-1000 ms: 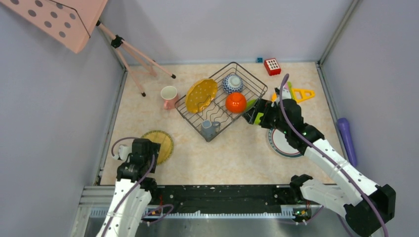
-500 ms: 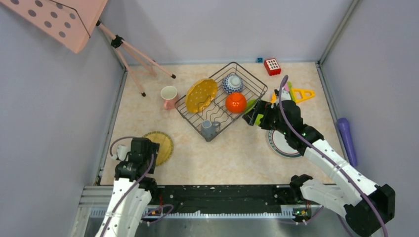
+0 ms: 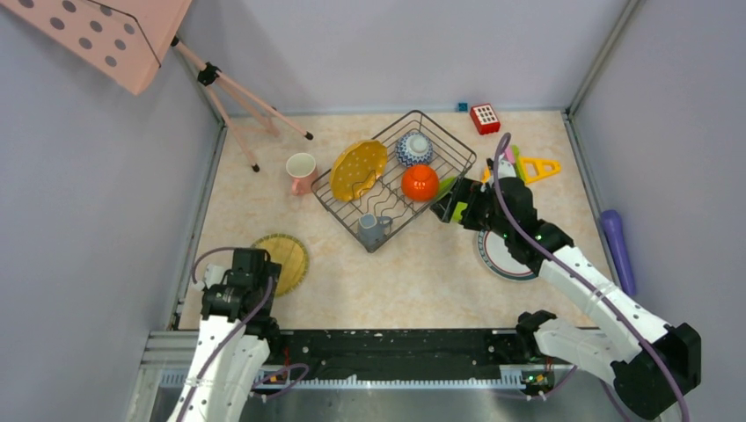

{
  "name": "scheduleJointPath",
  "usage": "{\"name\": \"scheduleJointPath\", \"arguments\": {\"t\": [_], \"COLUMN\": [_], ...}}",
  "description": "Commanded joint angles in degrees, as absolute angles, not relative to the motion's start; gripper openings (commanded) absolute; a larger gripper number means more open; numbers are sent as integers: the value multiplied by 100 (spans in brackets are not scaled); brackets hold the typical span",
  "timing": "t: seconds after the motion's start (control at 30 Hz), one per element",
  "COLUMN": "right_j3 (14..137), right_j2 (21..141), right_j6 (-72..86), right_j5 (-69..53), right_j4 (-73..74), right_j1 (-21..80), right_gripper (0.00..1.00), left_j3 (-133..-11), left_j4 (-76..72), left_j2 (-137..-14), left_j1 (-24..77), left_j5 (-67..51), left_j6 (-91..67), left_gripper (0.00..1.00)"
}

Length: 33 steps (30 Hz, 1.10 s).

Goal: Load the mixed dishes into the dish rack

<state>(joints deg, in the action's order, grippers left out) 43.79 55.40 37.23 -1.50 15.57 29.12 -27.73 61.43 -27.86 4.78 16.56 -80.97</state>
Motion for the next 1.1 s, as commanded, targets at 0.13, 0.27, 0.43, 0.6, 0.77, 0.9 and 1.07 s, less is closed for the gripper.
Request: {"name": "scheduleJointPath", "arguments": {"t": [0.13, 0.27, 0.43, 0.6, 0.77, 0.9, 1.07], "right_j3": [4513, 4548, 4568, 4613, 4625, 4663, 4677], "right_j2": [5601, 5550, 5474, 5458, 5494, 5486, 5428], "right_j6": [3735, 3719, 3724, 3729, 3616, 3434, 3371], "right_j5": [-232, -187, -133, -135, -531, -1186, -1406], "right_j4": [1358, 1425, 1515, 1543, 1410, 1226, 1185], "right_j1": [2910, 2909, 2911, 2909, 2909, 2909, 2909], "right_gripper": [99, 99, 99, 99, 99, 98, 97], "left_j3": [-1802, -1537, -1498, -2036, -2452, -3100, -4103], "left_j4": [4606, 3940, 4082, 4824, 4818, 5035, 5599], "left_j2": [-3289, -3556, -3162, -2458, -2158, -2299, -2353], "left_j1": [448, 457, 457, 457, 457, 457, 457], "left_j5": [881, 516, 636, 1174, 997, 971, 1704], "left_j6": [-8254, -8305, -8444, -8234, -7526, -6824, -6279], "left_gripper": [79, 37, 0, 0, 0, 0, 0]}}
